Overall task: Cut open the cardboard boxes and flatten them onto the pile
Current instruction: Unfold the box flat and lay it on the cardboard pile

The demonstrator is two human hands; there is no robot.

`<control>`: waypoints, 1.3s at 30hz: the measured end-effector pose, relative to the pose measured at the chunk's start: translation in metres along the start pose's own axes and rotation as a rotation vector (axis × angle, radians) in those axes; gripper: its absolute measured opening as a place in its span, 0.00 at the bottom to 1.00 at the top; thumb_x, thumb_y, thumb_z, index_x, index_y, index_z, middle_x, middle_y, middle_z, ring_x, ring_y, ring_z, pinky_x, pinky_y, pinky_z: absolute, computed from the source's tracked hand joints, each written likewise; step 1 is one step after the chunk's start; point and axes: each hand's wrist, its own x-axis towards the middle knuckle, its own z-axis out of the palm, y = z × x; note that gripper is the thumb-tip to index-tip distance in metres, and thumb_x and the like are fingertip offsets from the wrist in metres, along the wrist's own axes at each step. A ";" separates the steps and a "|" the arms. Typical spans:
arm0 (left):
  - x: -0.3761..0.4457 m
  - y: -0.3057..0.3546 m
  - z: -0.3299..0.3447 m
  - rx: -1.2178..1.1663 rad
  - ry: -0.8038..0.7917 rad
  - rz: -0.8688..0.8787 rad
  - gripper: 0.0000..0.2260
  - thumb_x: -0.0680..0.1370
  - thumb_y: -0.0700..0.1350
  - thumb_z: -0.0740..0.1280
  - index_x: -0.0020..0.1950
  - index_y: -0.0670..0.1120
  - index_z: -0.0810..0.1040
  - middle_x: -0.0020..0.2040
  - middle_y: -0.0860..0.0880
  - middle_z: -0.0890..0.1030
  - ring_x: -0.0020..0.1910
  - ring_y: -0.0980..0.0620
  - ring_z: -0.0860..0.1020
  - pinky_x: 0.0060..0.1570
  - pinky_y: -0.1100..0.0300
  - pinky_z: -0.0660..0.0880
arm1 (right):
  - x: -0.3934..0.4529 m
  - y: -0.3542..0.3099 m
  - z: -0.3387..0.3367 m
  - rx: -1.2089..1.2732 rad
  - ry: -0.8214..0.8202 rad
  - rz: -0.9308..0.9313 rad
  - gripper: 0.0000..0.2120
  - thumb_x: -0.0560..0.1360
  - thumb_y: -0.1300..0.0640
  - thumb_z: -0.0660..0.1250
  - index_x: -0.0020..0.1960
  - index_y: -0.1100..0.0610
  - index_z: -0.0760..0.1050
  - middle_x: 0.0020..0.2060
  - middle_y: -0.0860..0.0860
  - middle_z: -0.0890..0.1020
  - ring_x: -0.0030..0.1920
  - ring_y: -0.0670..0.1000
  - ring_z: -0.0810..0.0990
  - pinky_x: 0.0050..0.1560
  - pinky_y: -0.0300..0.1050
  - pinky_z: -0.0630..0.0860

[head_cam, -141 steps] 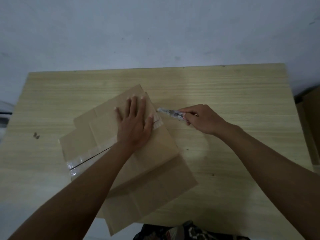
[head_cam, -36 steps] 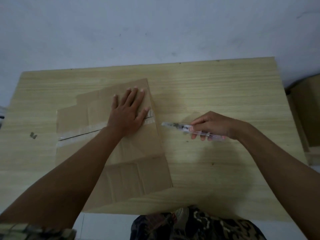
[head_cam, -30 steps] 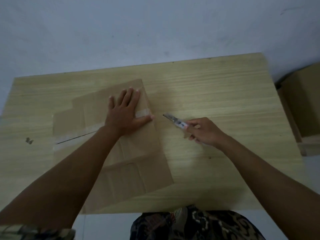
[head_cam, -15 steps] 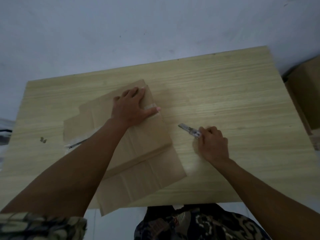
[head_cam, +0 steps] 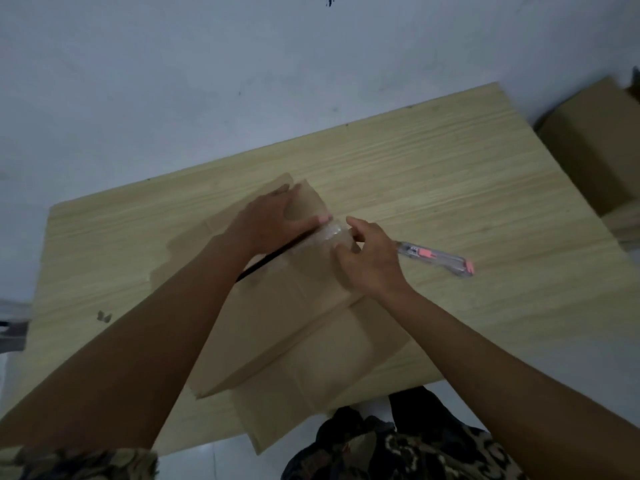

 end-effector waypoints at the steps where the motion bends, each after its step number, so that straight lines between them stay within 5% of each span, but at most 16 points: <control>1: -0.006 -0.008 -0.004 -0.010 -0.016 0.015 0.47 0.69 0.77 0.63 0.81 0.51 0.63 0.79 0.50 0.66 0.76 0.47 0.67 0.74 0.50 0.64 | 0.002 -0.002 0.000 0.009 0.017 0.022 0.22 0.75 0.59 0.70 0.69 0.57 0.76 0.59 0.52 0.79 0.57 0.47 0.77 0.62 0.41 0.73; 6: -0.031 -0.058 -0.020 0.052 -0.071 0.055 0.41 0.74 0.62 0.73 0.82 0.52 0.60 0.80 0.52 0.63 0.79 0.48 0.63 0.76 0.52 0.61 | -0.005 -0.015 -0.010 0.138 0.074 0.077 0.03 0.78 0.60 0.67 0.48 0.56 0.80 0.39 0.46 0.80 0.38 0.41 0.75 0.44 0.41 0.72; 10: -0.043 -0.066 -0.021 0.151 -0.186 0.073 0.42 0.77 0.56 0.73 0.84 0.52 0.52 0.82 0.49 0.57 0.80 0.45 0.58 0.75 0.53 0.58 | -0.023 -0.030 -0.014 0.324 0.166 0.123 0.14 0.80 0.55 0.62 0.35 0.52 0.71 0.32 0.41 0.74 0.36 0.42 0.71 0.42 0.46 0.66; 12: -0.044 -0.066 -0.022 0.126 -0.137 0.082 0.35 0.79 0.53 0.70 0.83 0.52 0.57 0.79 0.45 0.65 0.75 0.43 0.66 0.71 0.52 0.63 | -0.030 -0.036 -0.019 0.341 0.200 0.150 0.16 0.80 0.45 0.62 0.37 0.52 0.72 0.35 0.46 0.75 0.39 0.47 0.72 0.44 0.48 0.67; 14: -0.046 -0.067 -0.028 0.069 -0.004 0.115 0.23 0.82 0.49 0.65 0.77 0.50 0.70 0.67 0.40 0.79 0.60 0.41 0.77 0.57 0.53 0.71 | -0.037 -0.040 -0.025 0.281 0.202 0.152 0.24 0.78 0.39 0.63 0.35 0.58 0.71 0.33 0.51 0.72 0.36 0.50 0.70 0.41 0.49 0.65; 16: -0.048 -0.071 -0.036 0.069 0.152 0.161 0.10 0.83 0.46 0.63 0.58 0.45 0.82 0.48 0.41 0.83 0.47 0.40 0.79 0.43 0.53 0.69 | -0.045 -0.042 -0.031 0.169 0.161 0.162 0.29 0.74 0.38 0.65 0.37 0.66 0.73 0.32 0.53 0.74 0.35 0.52 0.72 0.40 0.48 0.66; 19: -0.055 -0.074 -0.051 0.123 0.295 0.123 0.17 0.83 0.49 0.63 0.35 0.49 0.68 0.33 0.50 0.72 0.38 0.41 0.75 0.36 0.53 0.66 | -0.058 -0.045 -0.037 -0.011 0.112 0.240 0.19 0.74 0.46 0.69 0.38 0.62 0.76 0.33 0.53 0.75 0.36 0.53 0.73 0.37 0.46 0.68; 23: -0.061 -0.076 -0.059 0.086 0.359 0.059 0.19 0.83 0.51 0.64 0.34 0.50 0.64 0.33 0.51 0.71 0.39 0.42 0.74 0.39 0.51 0.69 | -0.068 -0.046 -0.039 0.153 0.096 0.381 0.05 0.76 0.58 0.68 0.48 0.59 0.79 0.41 0.53 0.80 0.40 0.52 0.78 0.47 0.54 0.84; 25: -0.069 -0.079 -0.061 0.069 0.395 0.001 0.19 0.82 0.52 0.64 0.34 0.50 0.63 0.35 0.49 0.70 0.42 0.40 0.75 0.39 0.51 0.67 | -0.070 -0.045 -0.042 0.234 0.173 0.335 0.09 0.74 0.64 0.68 0.52 0.57 0.80 0.45 0.54 0.82 0.41 0.51 0.81 0.49 0.58 0.84; 30: -0.087 -0.100 -0.061 -0.009 0.448 -0.165 0.15 0.82 0.56 0.64 0.41 0.48 0.69 0.48 0.42 0.79 0.52 0.37 0.78 0.45 0.51 0.69 | -0.071 -0.045 -0.053 -0.303 0.193 0.178 0.15 0.75 0.65 0.64 0.58 0.56 0.82 0.61 0.55 0.81 0.63 0.55 0.78 0.63 0.42 0.72; 32: -0.095 -0.106 -0.055 0.006 0.486 -0.213 0.14 0.81 0.58 0.65 0.48 0.47 0.75 0.54 0.40 0.81 0.54 0.37 0.78 0.47 0.51 0.69 | -0.075 -0.047 -0.045 -0.743 0.056 0.164 0.17 0.76 0.62 0.62 0.63 0.55 0.79 0.66 0.56 0.77 0.71 0.57 0.70 0.71 0.50 0.65; 34: -0.103 -0.108 -0.040 0.053 0.511 -0.265 0.15 0.81 0.57 0.65 0.56 0.46 0.77 0.54 0.38 0.81 0.54 0.35 0.79 0.47 0.49 0.71 | -0.076 -0.048 -0.032 -1.084 -0.094 0.085 0.20 0.77 0.59 0.60 0.68 0.55 0.73 0.71 0.55 0.73 0.79 0.56 0.57 0.77 0.63 0.48; 37: -0.112 -0.103 -0.024 0.150 0.569 -0.202 0.14 0.82 0.52 0.64 0.63 0.46 0.75 0.55 0.37 0.81 0.51 0.33 0.80 0.45 0.47 0.72 | -0.072 -0.052 -0.006 -1.281 -0.278 0.017 0.20 0.80 0.50 0.61 0.70 0.55 0.72 0.72 0.58 0.72 0.79 0.59 0.57 0.77 0.67 0.40; 39: -0.116 -0.105 -0.018 0.203 0.633 0.001 0.15 0.80 0.48 0.67 0.66 0.46 0.74 0.62 0.40 0.78 0.54 0.35 0.79 0.47 0.44 0.76 | -0.068 -0.057 0.014 -1.329 -0.384 0.051 0.27 0.79 0.40 0.64 0.72 0.55 0.72 0.75 0.62 0.67 0.78 0.62 0.58 0.77 0.67 0.41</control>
